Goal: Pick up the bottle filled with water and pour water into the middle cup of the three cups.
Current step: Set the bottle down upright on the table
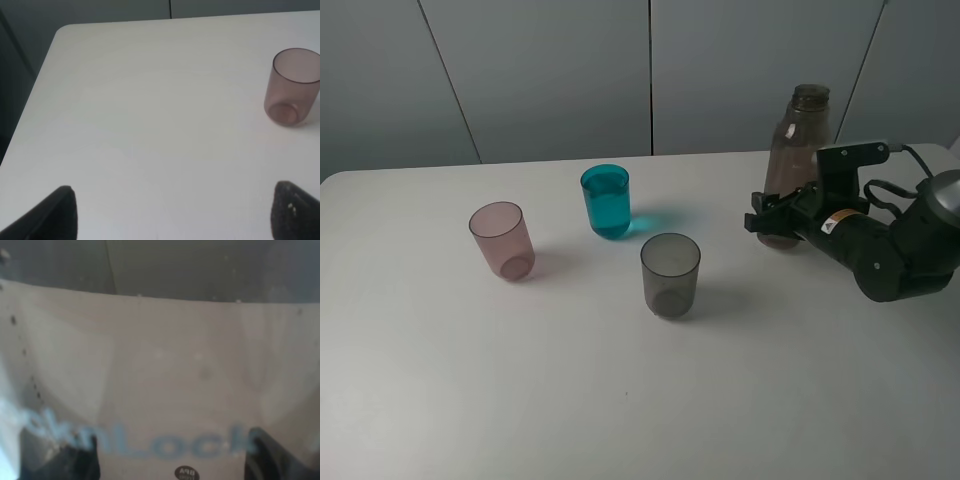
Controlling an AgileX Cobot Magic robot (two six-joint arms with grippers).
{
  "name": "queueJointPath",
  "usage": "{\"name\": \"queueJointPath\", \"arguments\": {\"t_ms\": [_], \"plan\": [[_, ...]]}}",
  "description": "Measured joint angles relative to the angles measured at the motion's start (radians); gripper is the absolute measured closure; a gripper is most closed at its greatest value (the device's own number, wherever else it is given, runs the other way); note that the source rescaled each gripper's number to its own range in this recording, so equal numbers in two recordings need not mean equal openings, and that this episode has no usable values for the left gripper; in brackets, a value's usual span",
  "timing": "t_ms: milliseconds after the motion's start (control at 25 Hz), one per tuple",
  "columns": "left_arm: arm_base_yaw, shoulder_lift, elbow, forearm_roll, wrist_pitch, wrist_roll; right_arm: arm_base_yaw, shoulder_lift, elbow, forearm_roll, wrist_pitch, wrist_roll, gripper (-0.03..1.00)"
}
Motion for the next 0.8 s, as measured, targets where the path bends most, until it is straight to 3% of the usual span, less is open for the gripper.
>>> {"name": "queueJointPath", "arguments": {"t_ms": [800], "plan": [[0.000, 0.000, 0.000, 0.000, 0.000, 0.000, 0.002, 0.044, -0.020, 0.024, -0.044, 0.002, 0.97]]}}
